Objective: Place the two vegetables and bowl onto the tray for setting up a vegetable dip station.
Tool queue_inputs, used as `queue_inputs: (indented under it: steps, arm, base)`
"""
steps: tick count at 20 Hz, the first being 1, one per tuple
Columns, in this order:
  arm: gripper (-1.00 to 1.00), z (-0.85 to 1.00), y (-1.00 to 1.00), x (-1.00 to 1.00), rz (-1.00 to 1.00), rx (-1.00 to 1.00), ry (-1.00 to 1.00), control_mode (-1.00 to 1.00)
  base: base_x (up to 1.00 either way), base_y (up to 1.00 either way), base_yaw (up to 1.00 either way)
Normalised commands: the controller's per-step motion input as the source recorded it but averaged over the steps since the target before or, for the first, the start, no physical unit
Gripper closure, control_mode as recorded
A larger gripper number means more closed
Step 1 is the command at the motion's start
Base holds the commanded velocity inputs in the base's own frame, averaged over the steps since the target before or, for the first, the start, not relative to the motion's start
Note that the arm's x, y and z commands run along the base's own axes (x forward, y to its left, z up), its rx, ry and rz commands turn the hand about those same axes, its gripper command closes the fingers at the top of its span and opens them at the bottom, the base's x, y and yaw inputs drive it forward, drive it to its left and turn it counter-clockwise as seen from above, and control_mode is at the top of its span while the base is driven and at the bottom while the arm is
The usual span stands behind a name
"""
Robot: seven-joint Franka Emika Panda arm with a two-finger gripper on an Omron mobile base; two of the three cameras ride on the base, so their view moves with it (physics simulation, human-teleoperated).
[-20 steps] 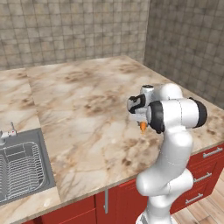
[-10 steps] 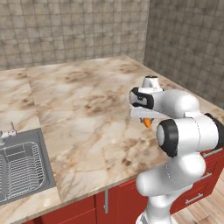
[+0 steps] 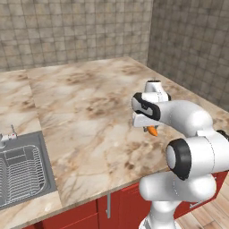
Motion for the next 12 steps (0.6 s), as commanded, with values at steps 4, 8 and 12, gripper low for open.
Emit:
queue_inputs:
  steps: [4, 8, 12]
  arm:
    - [1.00, 0.00, 0.08, -0.09, -0.01, 0.00, 0.00, -1.00]
    - [1.00, 0.00, 0.09, -0.32, -0.03, 0.00, -0.02, -1.00]
    - [1.00, 0.00, 0.02, -0.04, -0.01, 0.00, 0.02, -1.00]
  base:
    - [0.00, 0.00, 0.00]
    - [0.00, 0.00, 0.00]
    - [0.00, 0.00, 0.00]
